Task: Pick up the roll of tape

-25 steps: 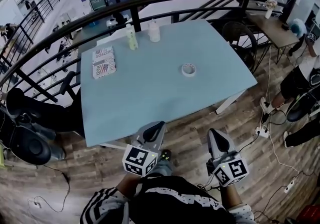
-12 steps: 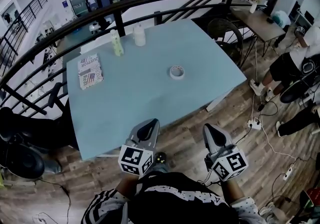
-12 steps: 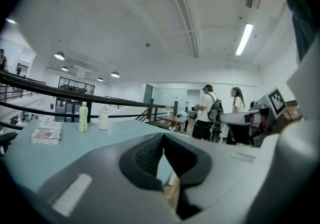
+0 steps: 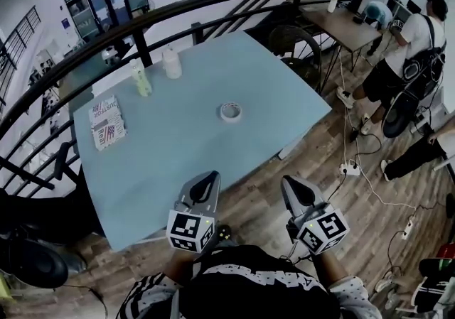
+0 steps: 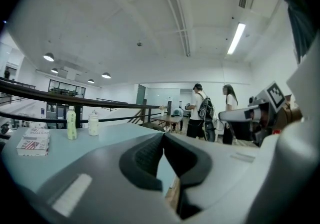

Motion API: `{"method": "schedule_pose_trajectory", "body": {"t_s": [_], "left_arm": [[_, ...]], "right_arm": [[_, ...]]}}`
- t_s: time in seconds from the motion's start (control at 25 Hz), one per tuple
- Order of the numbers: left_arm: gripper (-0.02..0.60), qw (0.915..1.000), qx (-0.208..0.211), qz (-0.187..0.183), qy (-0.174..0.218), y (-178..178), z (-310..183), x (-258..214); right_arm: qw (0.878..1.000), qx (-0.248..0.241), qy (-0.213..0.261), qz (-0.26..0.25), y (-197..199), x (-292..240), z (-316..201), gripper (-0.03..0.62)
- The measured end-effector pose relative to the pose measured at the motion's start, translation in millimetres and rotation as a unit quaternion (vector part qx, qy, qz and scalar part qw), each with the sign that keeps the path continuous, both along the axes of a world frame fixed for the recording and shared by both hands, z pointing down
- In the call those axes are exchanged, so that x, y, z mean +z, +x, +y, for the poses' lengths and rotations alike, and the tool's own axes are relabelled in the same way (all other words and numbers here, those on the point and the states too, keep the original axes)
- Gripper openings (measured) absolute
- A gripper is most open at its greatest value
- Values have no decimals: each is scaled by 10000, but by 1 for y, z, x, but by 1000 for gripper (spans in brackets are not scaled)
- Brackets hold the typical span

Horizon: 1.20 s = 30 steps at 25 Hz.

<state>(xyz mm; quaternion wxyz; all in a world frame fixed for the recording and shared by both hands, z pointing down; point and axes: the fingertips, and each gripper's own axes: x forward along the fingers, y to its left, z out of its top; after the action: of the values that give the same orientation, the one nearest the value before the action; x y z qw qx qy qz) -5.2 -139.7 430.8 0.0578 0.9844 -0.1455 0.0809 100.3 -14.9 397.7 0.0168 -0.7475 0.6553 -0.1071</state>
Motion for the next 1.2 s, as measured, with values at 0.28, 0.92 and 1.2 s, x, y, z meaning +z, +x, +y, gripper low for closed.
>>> {"method": "schedule_pose_trajectory", "body": {"t_s": [0.28,0.92,1.2], "left_arm": [[0,9996,219,181,26,25,-26,-8],[0,9999,-39,110,-57,14,-68,0],[0,9991,-417,41,-43,15,-86,5]], "right_arm": [[9999,135,-27,48,14,0,-19,5],[9994,-307,-99,-138,9,12,-74,5],[9971,-690,-214,-240,27,26,-103,6]]}}
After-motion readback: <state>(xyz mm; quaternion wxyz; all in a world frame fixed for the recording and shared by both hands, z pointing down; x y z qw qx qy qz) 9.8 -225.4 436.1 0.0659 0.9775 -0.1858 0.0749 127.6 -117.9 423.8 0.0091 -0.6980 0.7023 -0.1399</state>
